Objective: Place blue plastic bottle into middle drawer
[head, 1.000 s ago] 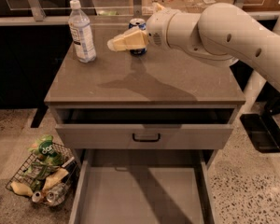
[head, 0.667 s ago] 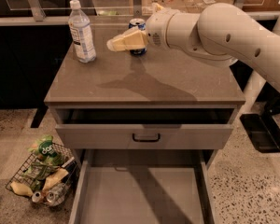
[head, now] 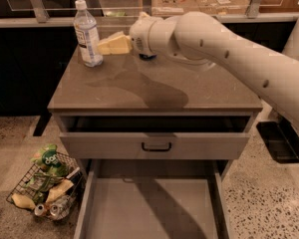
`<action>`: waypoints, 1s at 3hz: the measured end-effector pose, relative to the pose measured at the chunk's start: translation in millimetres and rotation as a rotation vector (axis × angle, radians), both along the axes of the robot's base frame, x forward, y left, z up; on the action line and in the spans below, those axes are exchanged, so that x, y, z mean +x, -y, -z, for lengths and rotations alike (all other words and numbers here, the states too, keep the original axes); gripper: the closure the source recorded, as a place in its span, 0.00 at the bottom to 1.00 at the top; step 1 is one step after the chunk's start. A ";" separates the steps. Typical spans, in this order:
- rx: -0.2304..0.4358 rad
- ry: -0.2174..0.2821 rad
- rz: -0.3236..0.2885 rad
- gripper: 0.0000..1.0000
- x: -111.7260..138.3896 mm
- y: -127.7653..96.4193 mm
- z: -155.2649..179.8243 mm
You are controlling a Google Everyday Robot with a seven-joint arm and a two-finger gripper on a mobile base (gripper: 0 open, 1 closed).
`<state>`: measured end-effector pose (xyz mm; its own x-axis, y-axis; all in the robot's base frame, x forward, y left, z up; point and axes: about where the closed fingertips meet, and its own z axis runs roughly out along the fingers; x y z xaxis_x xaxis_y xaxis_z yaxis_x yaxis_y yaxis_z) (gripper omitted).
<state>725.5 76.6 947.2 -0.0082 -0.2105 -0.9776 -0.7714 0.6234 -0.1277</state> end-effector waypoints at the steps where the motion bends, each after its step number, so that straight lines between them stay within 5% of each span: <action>1: 0.027 -0.034 -0.015 0.00 17.7 -35.5 7.3; 3: 0.062 -0.057 -0.110 0.00 45.5 -103.2 16.0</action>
Offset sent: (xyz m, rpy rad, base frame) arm 0.0554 0.1065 -0.0101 0.0647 0.0696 0.1010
